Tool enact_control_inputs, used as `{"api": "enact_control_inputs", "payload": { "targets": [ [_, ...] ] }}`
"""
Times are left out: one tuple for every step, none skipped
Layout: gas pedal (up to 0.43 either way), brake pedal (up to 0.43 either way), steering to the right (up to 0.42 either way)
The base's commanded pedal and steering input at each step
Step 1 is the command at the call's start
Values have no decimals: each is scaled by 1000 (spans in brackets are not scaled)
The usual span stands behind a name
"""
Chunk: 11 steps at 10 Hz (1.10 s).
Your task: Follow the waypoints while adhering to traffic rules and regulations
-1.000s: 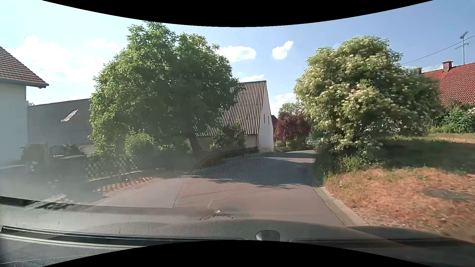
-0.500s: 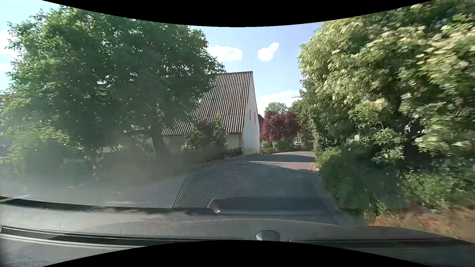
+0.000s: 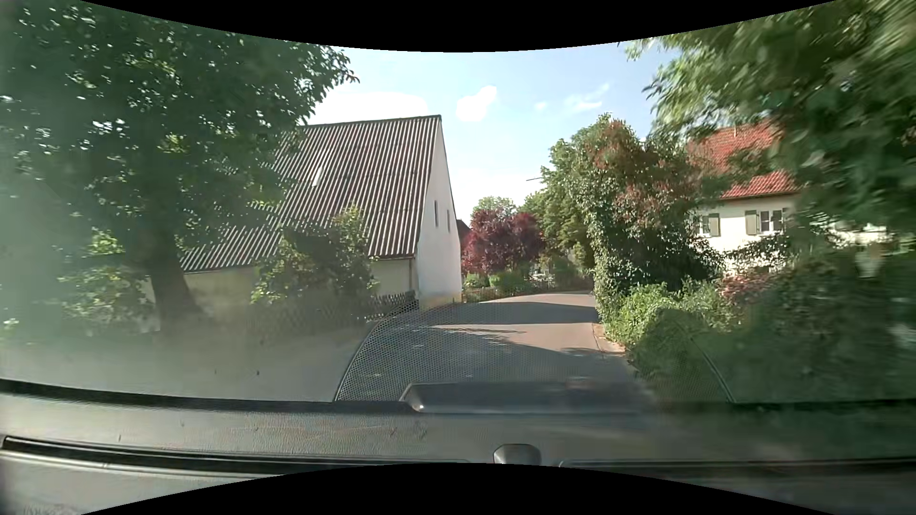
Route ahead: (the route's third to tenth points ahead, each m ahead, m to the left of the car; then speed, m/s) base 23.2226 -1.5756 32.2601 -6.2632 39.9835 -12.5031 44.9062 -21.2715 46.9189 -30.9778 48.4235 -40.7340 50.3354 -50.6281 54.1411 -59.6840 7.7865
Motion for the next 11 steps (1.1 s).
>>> {"api": "enact_control_inputs", "payload": {
  "targets": [
    [0,79,91],
    [0,152,85],
    [0,171,81],
    [0,183,78],
    [0,195,79],
    [0,201,80],
    [0,207,80],
    [0,213,78],
    [0,226,74],
    [0,232,69],
    [0,226,65]
  ]
}}
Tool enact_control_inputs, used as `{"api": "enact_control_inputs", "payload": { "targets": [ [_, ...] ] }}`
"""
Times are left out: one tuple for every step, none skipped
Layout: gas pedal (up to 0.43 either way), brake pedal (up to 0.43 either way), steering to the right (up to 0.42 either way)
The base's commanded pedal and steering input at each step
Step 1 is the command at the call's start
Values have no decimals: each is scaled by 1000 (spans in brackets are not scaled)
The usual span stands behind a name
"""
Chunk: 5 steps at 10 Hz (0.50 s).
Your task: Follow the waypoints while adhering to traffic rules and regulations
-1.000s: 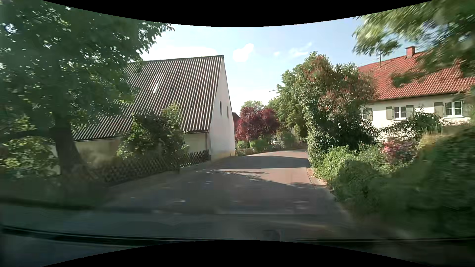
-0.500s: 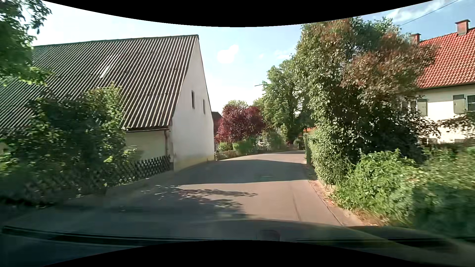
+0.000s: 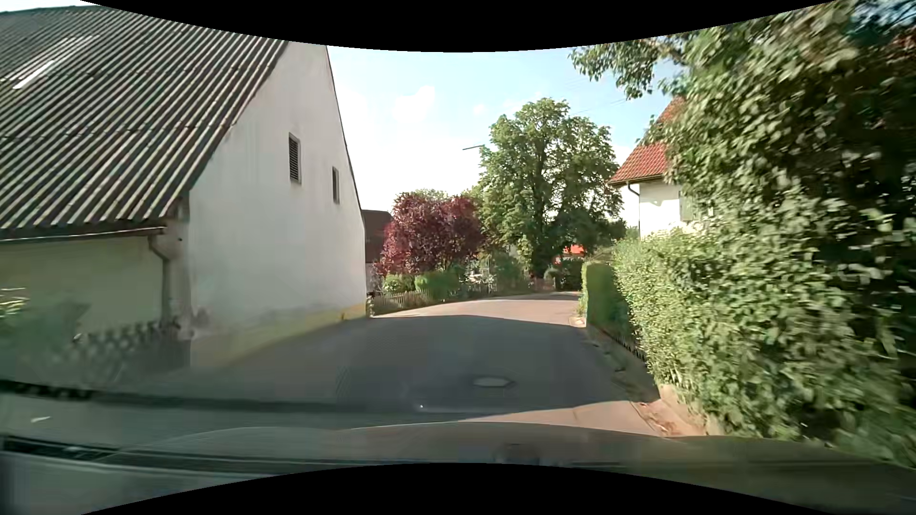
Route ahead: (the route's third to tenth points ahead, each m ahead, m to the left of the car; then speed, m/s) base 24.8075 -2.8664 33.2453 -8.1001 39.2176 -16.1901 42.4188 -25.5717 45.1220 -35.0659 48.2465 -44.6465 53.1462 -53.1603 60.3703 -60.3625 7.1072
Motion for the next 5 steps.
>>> {"api": "enact_control_inputs", "payload": {
  "targets": [
    [0,220,57],
    [0,220,54],
    [0,220,52],
    [0,220,52],
    [0,220,52]
  ]
}}
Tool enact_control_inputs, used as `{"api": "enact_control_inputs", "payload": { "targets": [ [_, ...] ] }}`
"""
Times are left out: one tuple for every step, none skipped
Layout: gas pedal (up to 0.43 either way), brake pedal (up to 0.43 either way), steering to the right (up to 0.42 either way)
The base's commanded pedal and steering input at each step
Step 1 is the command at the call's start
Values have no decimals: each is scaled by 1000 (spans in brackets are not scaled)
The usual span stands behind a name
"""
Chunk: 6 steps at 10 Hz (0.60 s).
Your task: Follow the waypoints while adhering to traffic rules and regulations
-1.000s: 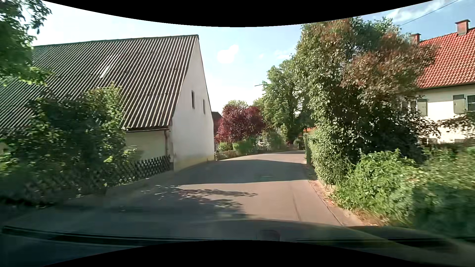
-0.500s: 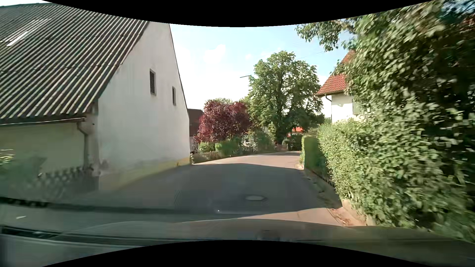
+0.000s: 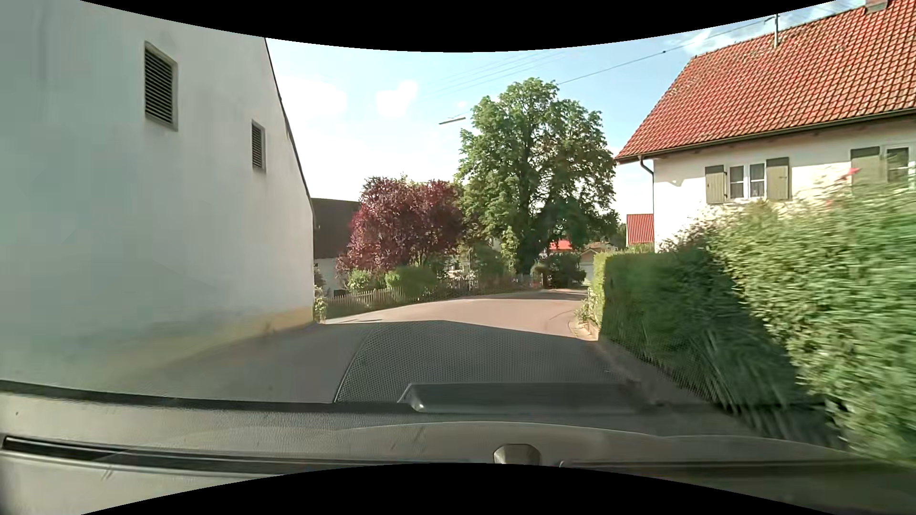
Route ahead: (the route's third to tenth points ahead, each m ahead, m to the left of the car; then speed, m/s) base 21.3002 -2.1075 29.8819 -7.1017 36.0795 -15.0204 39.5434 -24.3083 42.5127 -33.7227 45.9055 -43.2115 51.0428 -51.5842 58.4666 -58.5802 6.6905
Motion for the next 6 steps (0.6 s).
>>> {"api": "enact_control_inputs", "payload": {
  "targets": [
    [0,220,53],
    [0,220,54],
    [0,213,48],
    [0,201,44],
    [0,201,42],
    [0,195,40]
  ]
}}
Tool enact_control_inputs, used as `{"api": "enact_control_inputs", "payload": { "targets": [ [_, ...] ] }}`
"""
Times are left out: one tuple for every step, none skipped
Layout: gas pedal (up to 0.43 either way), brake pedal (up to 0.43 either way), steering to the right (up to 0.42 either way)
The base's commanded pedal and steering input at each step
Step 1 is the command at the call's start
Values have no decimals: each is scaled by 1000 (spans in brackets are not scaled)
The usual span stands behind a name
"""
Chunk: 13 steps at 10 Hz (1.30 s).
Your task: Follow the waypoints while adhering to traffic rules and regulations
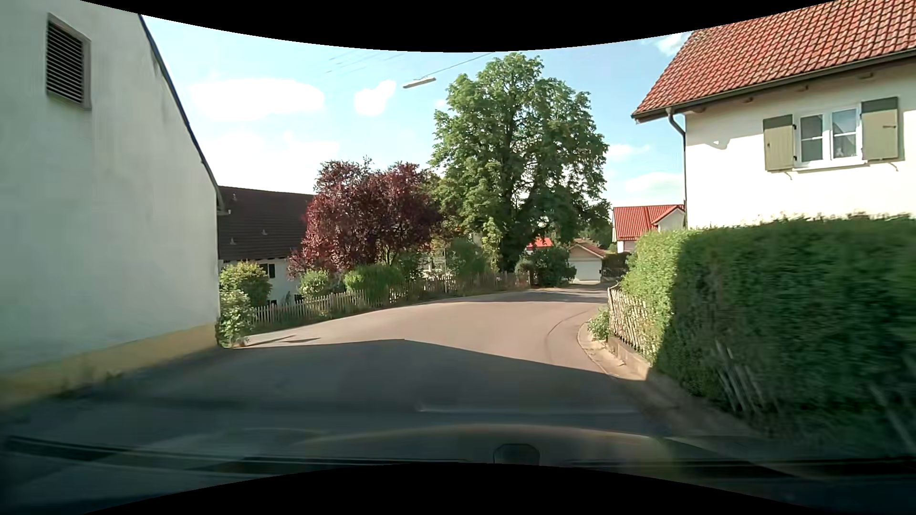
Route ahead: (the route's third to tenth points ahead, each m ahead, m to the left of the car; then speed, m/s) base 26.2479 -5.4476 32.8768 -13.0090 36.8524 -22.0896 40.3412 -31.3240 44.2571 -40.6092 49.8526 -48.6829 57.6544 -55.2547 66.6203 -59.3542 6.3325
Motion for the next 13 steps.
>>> {"api": "enact_control_inputs", "payload": {
  "targets": [
    [0,195,30],
    [0,195,26],
    [0,195,26],
    [0,195,26],
    [0,195,27],
    [0,189,28],
    [0,189,28],
    [0,122,35],
    [0,24,47],
    [0,6,67],
    [0,6,83],
    [0,12,100],
    [0,6,116]
  ]
}}
